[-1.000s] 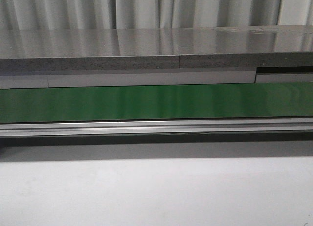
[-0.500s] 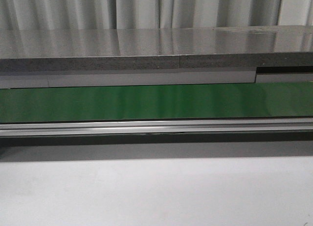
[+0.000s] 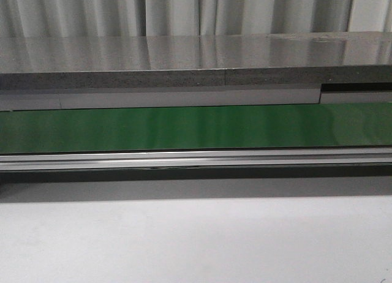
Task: Move button from left to right
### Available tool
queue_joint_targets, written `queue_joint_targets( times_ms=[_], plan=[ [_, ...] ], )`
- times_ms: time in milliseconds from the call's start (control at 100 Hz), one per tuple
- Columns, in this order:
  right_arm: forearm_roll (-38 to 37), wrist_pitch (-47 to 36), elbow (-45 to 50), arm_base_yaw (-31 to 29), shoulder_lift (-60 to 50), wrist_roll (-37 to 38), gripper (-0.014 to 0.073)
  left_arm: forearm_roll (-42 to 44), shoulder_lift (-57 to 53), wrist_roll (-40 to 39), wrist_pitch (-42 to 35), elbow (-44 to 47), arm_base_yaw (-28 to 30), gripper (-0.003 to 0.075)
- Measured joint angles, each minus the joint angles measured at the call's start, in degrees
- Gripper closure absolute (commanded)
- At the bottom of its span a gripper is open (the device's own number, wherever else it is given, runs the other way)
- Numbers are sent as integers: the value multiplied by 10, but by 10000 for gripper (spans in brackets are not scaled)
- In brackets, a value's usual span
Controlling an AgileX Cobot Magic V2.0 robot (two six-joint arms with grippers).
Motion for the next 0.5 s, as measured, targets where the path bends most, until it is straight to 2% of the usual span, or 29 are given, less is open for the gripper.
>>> queue_joint_targets(
  times_ms=[500],
  plan=[
    [0, 0, 0, 0, 0, 0, 661, -6, 108, 0, -32, -10, 2, 61]
  ],
)
